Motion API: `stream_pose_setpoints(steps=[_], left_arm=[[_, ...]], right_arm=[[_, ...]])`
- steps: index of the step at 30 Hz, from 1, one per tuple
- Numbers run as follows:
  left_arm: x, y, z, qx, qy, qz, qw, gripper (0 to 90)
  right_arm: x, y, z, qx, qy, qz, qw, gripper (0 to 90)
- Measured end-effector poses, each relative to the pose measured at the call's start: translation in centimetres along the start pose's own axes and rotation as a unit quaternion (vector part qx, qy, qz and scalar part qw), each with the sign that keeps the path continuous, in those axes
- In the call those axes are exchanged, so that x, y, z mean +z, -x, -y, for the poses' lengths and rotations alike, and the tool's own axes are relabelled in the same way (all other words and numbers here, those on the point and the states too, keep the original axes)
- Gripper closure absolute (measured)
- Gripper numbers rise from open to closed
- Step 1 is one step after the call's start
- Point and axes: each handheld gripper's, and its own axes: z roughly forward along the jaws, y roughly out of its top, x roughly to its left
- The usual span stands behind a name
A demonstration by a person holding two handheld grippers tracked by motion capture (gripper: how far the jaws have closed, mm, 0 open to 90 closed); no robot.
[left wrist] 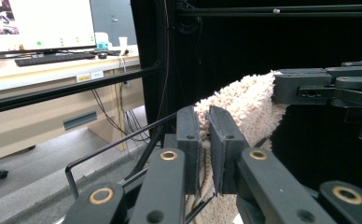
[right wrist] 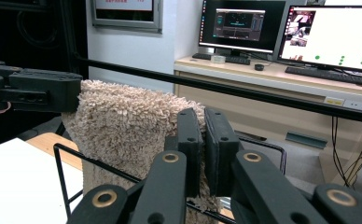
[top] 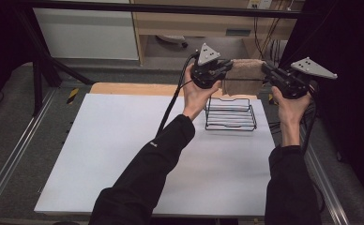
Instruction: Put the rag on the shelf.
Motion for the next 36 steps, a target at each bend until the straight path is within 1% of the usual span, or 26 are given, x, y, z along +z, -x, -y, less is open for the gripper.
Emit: stream_pose_setpoints(steps=[3, 6, 8, 11, 15, 17, 21, 28, 32, 36], left_arm=[[-0.3, 0.2, 0.1, 0.003, -0.003, 0.003, 1.0000, 82.8], [-0.5, 0.3, 0.3, 0.001, -0.011, 0.006, 0.9999, 82.6], [-0.6, 0.4, 0.5, 0.003, -0.018, 0.007, 0.9998, 82.3], [-0.7, 0.6, 0.7, 0.004, -0.023, 0.012, 0.9997, 82.3], [-0.9, 0.9, 1.1, -0.001, -0.035, 0.016, 0.9993, 81.9], [-1.0, 1.1, 1.3, -0.004, -0.039, 0.018, 0.9991, 81.6], [-1.0, 1.5, 1.7, -0.003, -0.052, 0.019, 0.9985, 81.3], [-1.1, 1.7, 2.2, -0.003, -0.064, 0.024, 0.9977, 80.5], [-1.6, 1.6, 2.0, -0.007, -0.072, 0.029, 0.9970, 77.6], [-2.4, 1.4, 0.9, -0.013, -0.068, 0.030, 0.9972, 74.9]], right_arm=[[-0.2, -0.1, 0.1, -0.001, 0.000, -0.001, 1.0000, 85.4], [-0.4, -0.3, 0.2, -0.003, -0.001, -0.003, 1.0000, 85.0], [-0.6, -0.5, 0.4, 0.000, -0.002, -0.005, 1.0000, 85.0], [-0.9, -0.6, 0.5, -0.001, -0.010, -0.006, 0.9999, 85.0], [-1.3, -0.8, 0.7, -0.004, -0.021, -0.009, 0.9997, 84.6], [-1.6, -0.9, 0.8, 0.002, -0.027, -0.014, 0.9995, 84.4], [-2.0, -1.0, 1.2, 0.006, -0.039, -0.017, 0.9991, 84.4], [-2.4, -1.1, 2.1, 0.012, -0.045, -0.024, 0.9986, 84.4], [-2.4, -1.2, 2.5, 0.011, -0.047, -0.024, 0.9986, 84.4], [-2.3, -1.2, 2.8, 0.012, -0.048, -0.025, 0.9985, 84.4]])
